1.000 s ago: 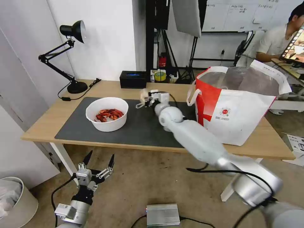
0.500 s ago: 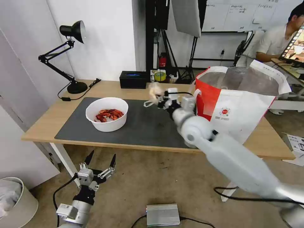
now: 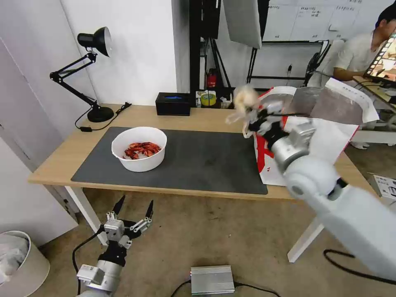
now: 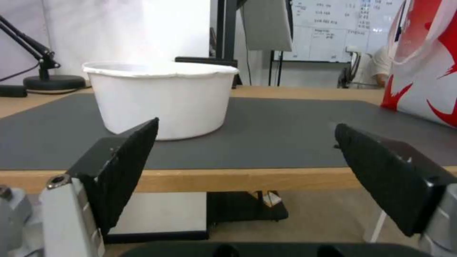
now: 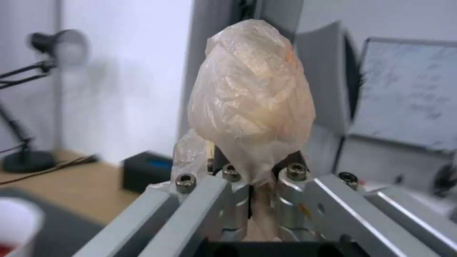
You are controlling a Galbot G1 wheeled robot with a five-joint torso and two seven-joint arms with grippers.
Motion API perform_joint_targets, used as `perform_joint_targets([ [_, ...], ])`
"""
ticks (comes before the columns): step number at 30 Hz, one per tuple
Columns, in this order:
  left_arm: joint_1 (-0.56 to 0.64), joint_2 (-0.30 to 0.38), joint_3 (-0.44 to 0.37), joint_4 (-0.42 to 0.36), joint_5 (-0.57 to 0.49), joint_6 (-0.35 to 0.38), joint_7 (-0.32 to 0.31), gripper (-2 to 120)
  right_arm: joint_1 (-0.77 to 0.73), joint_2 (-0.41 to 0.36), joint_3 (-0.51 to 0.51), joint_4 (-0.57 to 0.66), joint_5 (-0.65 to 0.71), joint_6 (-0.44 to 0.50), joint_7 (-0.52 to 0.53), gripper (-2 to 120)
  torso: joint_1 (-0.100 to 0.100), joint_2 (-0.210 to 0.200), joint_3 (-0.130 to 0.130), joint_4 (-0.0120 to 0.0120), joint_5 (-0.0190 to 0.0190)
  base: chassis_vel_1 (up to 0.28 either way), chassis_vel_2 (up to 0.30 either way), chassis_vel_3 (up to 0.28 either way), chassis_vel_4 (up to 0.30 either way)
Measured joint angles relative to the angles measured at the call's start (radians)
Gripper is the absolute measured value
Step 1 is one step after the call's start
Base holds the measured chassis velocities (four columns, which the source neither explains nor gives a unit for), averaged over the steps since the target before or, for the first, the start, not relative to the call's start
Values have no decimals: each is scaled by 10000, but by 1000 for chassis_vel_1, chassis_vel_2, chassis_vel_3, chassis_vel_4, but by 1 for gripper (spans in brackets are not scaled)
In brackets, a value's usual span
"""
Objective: Pick up the trash from the table and place it into the takeout bag.
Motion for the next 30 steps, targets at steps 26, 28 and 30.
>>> perform_joint_targets([
  [26,31,117,114,-139,-128,192,-14,100,2942,-1694,-242,-1350,8021,-3939,4561,2,0,0,0,0,0,0,0,0,0],
  [28,-4,90,156,-100,-118,193,-3,100,2925,-1688,-242,-1429,8158,-3939,4649,2,1,0,0,1,-1,0,0,0,0],
  [30,-31,65,215,-89,-105,193,6,100,2879,-1677,-243,-1501,8275,-3939,4740,2,1,-1,1,-1,-1,0,0,0,0],
])
